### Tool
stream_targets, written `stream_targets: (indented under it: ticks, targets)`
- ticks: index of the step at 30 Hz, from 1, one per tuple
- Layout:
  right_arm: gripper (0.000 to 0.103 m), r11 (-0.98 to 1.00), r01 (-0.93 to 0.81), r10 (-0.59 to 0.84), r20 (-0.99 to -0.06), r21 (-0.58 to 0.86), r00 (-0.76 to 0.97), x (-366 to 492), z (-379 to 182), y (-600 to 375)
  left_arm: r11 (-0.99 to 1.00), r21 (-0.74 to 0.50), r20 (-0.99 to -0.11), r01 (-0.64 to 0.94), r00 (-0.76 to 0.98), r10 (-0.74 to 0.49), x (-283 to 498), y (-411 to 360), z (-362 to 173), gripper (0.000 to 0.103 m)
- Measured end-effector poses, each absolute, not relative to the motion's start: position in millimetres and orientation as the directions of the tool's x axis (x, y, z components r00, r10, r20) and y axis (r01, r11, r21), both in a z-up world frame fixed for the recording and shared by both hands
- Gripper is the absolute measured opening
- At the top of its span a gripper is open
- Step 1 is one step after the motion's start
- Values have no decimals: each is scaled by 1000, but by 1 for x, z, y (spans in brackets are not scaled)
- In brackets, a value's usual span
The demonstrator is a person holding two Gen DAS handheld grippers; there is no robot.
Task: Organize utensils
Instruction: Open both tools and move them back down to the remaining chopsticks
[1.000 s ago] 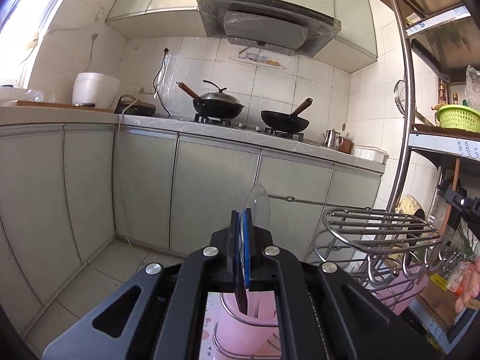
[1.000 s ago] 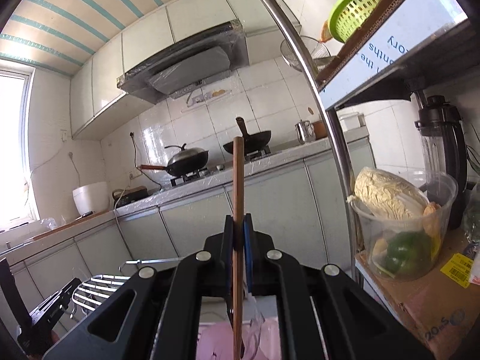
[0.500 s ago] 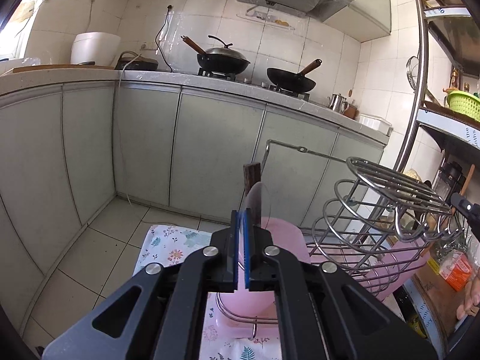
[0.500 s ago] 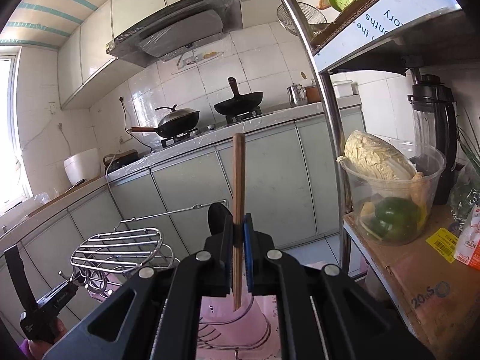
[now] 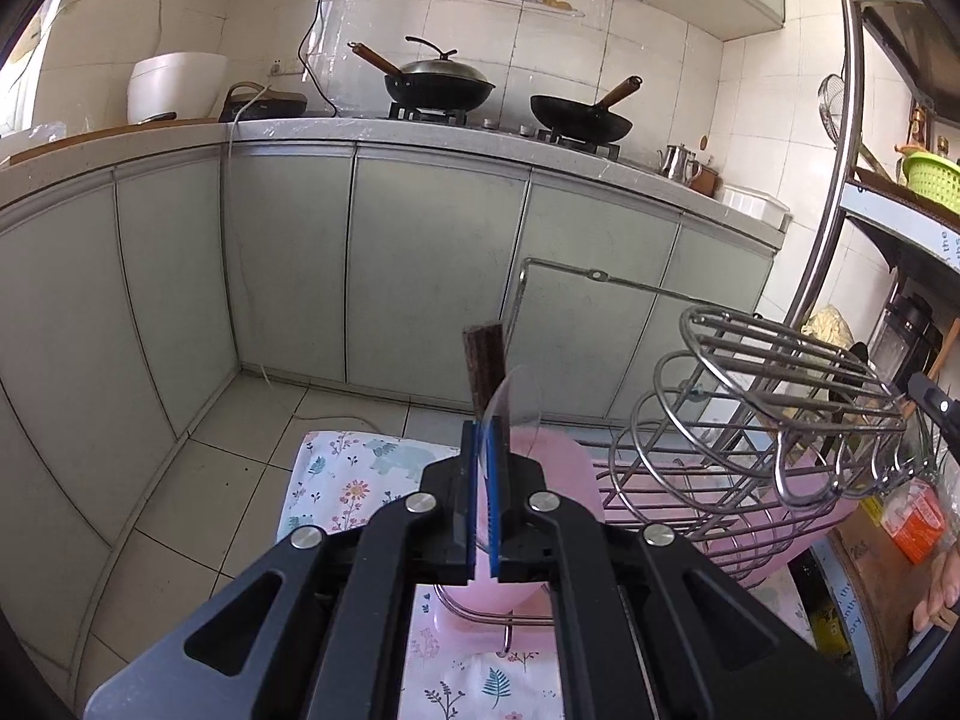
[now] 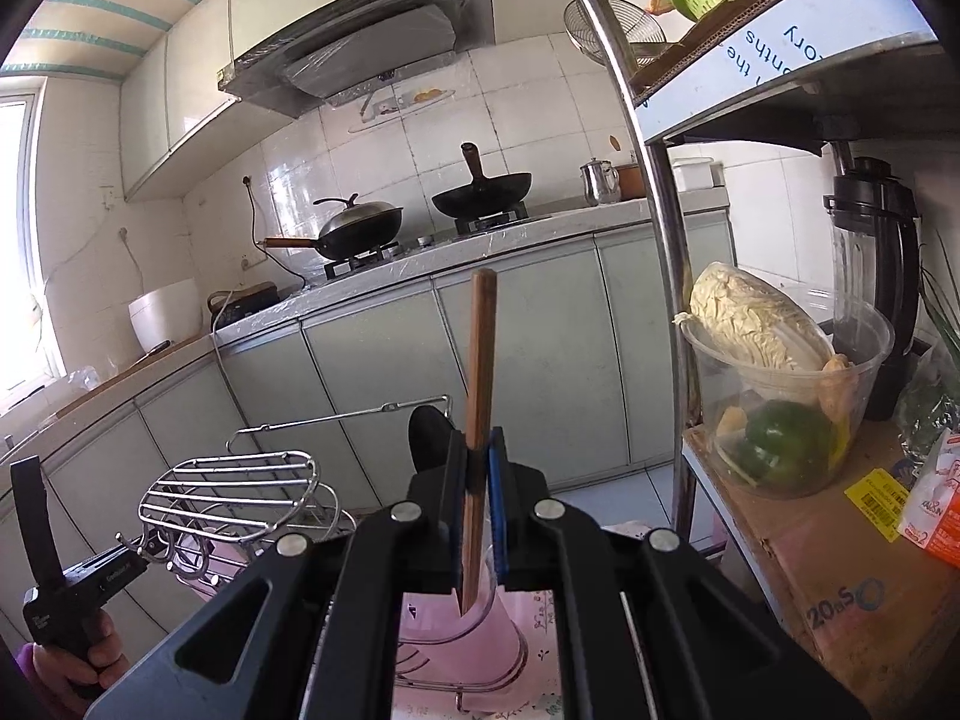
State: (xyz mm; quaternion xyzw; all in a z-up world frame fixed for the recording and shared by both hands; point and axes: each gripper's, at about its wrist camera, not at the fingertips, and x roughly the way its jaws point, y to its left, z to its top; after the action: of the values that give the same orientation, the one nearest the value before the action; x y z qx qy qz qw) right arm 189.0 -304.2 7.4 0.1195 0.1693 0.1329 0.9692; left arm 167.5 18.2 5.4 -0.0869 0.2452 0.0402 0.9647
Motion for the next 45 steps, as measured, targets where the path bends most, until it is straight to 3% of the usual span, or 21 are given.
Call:
stream_targets:
  ticks: [2, 6, 8, 10, 11, 16, 32, 39, 45]
  targets:
    - [7, 938, -223, 306, -333, 264, 892, 195, 4, -301, 985, -130, -488, -112, 872, 35, 168, 13, 5, 3]
    - [9, 941, -241, 319, -383, 237, 867, 198, -5, -294, 987, -139, -525, -87, 851, 1, 168, 9, 2, 23]
    - [14, 940, -239, 324, -409, 245, 853, 200, -11, -293, 989, -126, -523, -81, 852, 3, 166, 6, 1, 28]
    - [29, 936, -239, 332, -423, 257, 843, 200, -15, -293, 990, -120, -525, -71, 851, -2, 164, 2, 2, 34]
    - [32, 935, -242, 336, -426, 261, 840, 200, -18, -293, 990, -121, -527, -67, 850, -6, 163, 1, 2, 36]
    - [42, 929, -258, 354, -437, 264, 827, 194, -24, -289, 993, -107, -531, -53, 847, -12, 158, -4, 3, 36]
    - [43, 914, -247, 386, -508, 321, 770, 157, -53, -294, 989, -140, -546, -54, 837, -32, 127, 2, 2, 36]
    - [43, 912, -238, 400, -604, 333, 690, 139, -90, -290, 982, -184, -617, -47, 783, -78, 115, 8, -22, 36]
    - [43, 891, -251, 452, -691, 378, 564, 129, -131, -273, 973, -232, -731, 7, 658, -180, 115, 1, -58, 36]
